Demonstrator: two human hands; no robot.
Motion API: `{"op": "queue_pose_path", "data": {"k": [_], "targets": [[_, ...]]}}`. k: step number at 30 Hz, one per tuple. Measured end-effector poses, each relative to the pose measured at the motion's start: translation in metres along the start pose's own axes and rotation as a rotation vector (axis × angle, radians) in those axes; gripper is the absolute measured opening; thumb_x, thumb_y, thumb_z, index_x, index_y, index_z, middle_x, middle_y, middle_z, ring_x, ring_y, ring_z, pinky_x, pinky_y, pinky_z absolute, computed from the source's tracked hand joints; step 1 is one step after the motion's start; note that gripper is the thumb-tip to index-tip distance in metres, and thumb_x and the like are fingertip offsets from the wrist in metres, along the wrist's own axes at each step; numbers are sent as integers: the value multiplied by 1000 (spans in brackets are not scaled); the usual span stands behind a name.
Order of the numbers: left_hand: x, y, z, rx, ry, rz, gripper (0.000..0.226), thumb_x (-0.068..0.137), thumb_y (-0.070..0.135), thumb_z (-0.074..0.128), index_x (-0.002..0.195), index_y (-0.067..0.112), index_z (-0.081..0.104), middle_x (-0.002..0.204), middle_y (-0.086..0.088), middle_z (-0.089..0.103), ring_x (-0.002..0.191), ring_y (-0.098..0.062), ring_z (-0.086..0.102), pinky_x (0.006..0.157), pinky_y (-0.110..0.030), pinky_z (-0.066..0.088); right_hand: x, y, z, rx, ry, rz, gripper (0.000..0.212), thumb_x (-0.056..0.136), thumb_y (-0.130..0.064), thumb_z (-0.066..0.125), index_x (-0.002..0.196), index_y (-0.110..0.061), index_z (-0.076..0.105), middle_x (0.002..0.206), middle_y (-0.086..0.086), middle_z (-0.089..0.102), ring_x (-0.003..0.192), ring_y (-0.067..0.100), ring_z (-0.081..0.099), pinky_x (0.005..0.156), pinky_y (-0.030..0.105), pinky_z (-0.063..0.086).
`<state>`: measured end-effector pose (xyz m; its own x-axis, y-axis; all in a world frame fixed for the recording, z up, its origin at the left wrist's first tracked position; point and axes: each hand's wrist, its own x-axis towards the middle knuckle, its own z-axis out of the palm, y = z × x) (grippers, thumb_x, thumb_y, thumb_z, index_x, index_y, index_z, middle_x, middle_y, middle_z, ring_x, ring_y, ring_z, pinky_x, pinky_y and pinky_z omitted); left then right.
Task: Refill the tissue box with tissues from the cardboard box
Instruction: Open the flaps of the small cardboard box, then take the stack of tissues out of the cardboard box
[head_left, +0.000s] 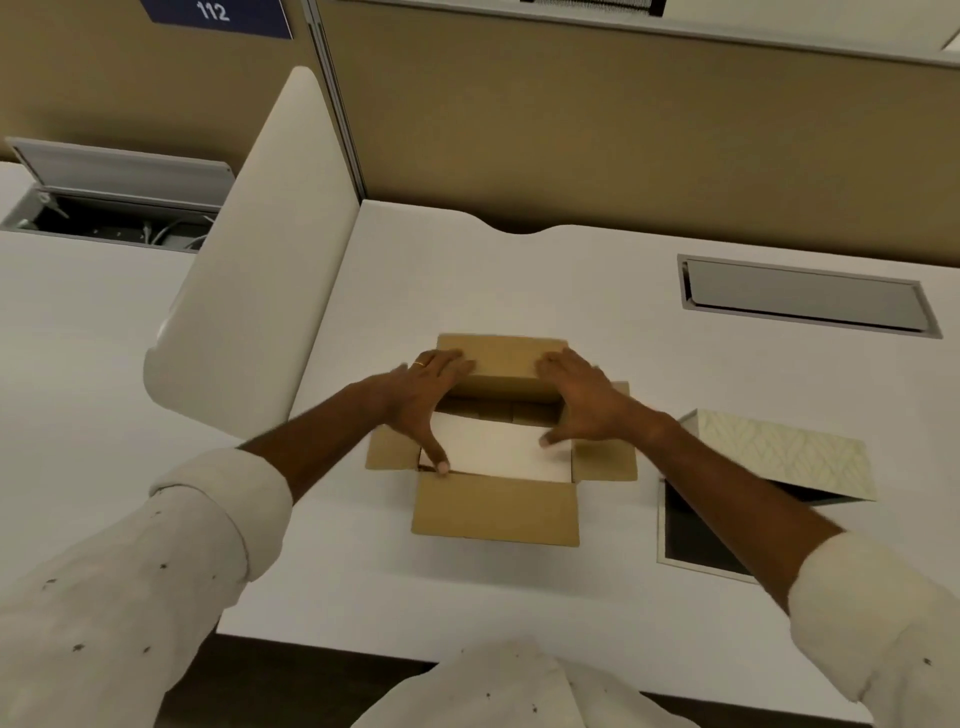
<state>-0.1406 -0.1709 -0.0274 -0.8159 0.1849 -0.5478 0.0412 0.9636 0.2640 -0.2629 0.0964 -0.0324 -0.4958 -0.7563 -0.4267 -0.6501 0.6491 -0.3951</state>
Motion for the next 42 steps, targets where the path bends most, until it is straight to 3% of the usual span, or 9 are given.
{"op": "queue_pose_path", "data": {"k": [3, 6, 8, 11, 14, 18, 27, 36, 42], "targets": [[-2, 2, -11, 65, 385, 176, 76, 82, 58, 72, 144, 24, 47, 153, -6, 40, 141, -31, 37, 109, -42, 40, -2, -21, 16, 155, 448, -163, 32, 95, -23, 69, 126, -17, 61, 131, 4, 58, 120, 20, 55, 95, 26, 44], [2, 14, -11, -139, 503, 290, 27, 92, 33, 67, 116, 22, 66, 118, -1, 58, 106, -20, 58, 80, -32, 54, 11, -29, 26, 203, 270, -67, 23, 97, -18, 66, 119, -12, 66, 120, 7, 65, 107, 23, 62, 86, 23, 44], [11, 22, -4, -233, 253, 220, 37, 91, 30, 72, 125, 17, 63, 121, -5, 59, 105, -20, 59, 90, -39, 54, 26, -25, 26, 158, -78, 69, 48, 95, -30, 70, 137, -9, 58, 135, 10, 62, 118, 26, 61, 94, 26, 46], [30, 27, 12, -149, -76, 70, 74, 87, 41, 76, 149, 17, 43, 148, -5, 47, 130, -23, 50, 110, -38, 43, 43, -20, 25, 22, -416, 152, 75, 90, -47, 71, 150, -14, 42, 150, 7, 51, 132, 25, 52, 111, 39, 44], [45, 28, 24, -102, -241, -55, 96, 78, 55, 79, 154, 20, 33, 154, -4, 44, 136, -25, 46, 113, -41, 40, 56, -22, 25, -26, -558, 212, 91, 81, -59, 75, 155, -21, 35, 156, 2, 44, 138, 25, 47, 115, 43, 41], [59, 31, 29, -42, -400, -131, 98, 74, 63, 79, 153, 26, 34, 150, -4, 50, 133, -27, 50, 108, -42, 44, 63, -23, 27, -11, -640, 257, 87, 73, -60, 81, 145, -24, 47, 144, 2, 55, 123, 25, 56, 108, 43, 48], [62, 42, 30, -64, -488, -271, 115, 74, 87, 53, 161, 25, 10, 161, -8, 35, 142, -32, 41, 112, -46, 38, 58, -27, 27, -64, -688, 260, 92, 66, -65, 85, 142, -28, 49, 137, 1, 57, 121, 27, 57, 107, 46, 49], [56, 48, 43, -86, -405, -196, 110, 65, 87, 64, 150, 23, 36, 144, -5, 53, 124, -28, 55, 97, -39, 48, 55, -29, 34, -42, -764, 247, 92, 61, -59, 90, 138, -27, 51, 133, -1, 60, 118, 24, 59, 104, 44, 51], [54, 46, 46, -12, -419, -108, 100, 63, 91, 60, 141, 29, 51, 138, -3, 53, 122, -25, 54, 103, -42, 48, 52, -27, 44, -2, -756, 208, 93, 55, -62, 91, 133, -27, 54, 127, -2, 63, 110, 21, 63, 100, 43, 55]]}}
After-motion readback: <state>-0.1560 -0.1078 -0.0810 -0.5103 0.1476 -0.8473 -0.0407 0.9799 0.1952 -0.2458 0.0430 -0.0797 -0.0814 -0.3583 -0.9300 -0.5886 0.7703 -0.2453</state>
